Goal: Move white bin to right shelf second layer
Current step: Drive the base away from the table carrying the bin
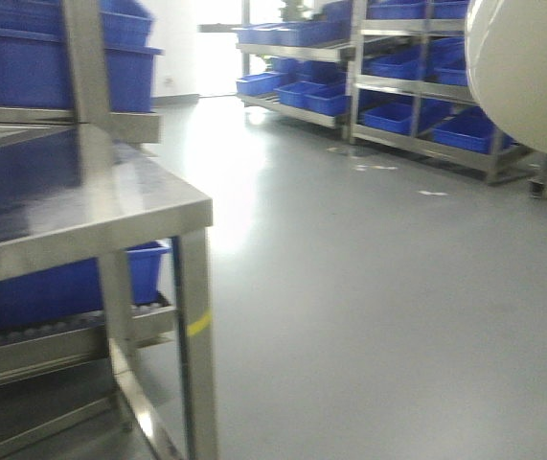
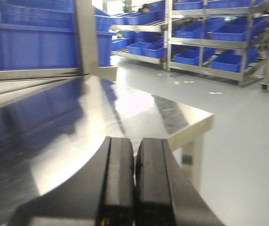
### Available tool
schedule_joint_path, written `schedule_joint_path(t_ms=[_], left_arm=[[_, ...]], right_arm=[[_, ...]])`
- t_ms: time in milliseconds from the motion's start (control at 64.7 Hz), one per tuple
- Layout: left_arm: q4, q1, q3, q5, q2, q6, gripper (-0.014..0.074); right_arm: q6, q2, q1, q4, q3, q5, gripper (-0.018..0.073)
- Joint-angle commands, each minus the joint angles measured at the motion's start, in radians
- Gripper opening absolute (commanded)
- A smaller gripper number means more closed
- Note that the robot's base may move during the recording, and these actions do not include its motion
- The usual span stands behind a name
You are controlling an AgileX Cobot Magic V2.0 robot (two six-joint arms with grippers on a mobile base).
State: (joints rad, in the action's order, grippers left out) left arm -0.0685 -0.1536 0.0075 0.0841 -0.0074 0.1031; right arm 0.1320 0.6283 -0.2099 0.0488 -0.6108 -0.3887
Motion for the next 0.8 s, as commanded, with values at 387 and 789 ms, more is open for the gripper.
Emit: schedule_joint_path(t_ms=[387,789], left_arm=[[-0.005,-0.007,0.037,-0.084,-0.014,-0.004,0.0085],[-0.005,-0.007,0.037,-0.084,-0.014,-0.004,0.0085]], right_arm=[[-0.003,-0.001,0.005,0.001,-0.032,0.101,0.0057],[-0.003,-0.001,0.005,0.001,-0.032,0.100,0.0057]])
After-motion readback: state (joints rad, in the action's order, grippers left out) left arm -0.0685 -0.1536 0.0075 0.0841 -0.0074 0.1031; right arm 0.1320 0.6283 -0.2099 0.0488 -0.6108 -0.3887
